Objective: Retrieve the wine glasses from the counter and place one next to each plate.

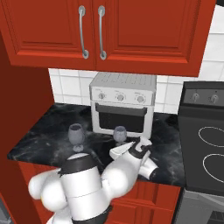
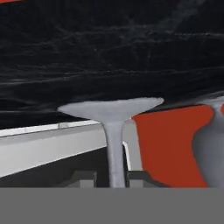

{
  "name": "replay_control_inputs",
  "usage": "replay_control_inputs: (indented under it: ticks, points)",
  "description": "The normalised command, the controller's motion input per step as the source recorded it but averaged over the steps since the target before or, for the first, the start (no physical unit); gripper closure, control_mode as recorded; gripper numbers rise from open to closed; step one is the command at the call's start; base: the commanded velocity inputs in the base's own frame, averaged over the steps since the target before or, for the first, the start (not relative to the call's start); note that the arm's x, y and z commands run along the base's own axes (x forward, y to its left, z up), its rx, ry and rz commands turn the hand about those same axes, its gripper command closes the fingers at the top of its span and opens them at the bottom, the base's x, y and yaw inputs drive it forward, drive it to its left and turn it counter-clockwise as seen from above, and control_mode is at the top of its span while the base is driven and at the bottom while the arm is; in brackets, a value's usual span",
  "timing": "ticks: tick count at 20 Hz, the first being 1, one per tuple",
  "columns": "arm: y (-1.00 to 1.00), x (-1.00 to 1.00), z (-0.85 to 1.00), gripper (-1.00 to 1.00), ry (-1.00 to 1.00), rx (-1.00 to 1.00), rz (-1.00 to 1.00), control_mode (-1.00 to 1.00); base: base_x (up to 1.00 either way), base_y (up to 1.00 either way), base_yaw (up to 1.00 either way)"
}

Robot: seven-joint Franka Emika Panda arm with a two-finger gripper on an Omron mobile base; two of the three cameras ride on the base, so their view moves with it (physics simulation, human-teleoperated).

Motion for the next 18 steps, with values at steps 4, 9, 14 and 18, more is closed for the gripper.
replay_control_inputs:
  ticks: [4,9,14,18]
  points:
    - [0.13,-0.44,0.76,1.0,-0.31,-0.16,-0.03,-1.0,0.0,0.0,0.0]
    - [0.11,-0.62,1.0,1.0,-0.37,-0.21,-0.03,-1.0,0.0,0.0,0.0]
    - [0.2,-0.73,1.0,1.0,-0.29,-0.23,0.0,-1.0,0.0,0.0,0.0]
    - [0.42,-0.9,1.0,1.0,-0.25,-0.12,0.0,-1.0,0.0,0.0,0.0]
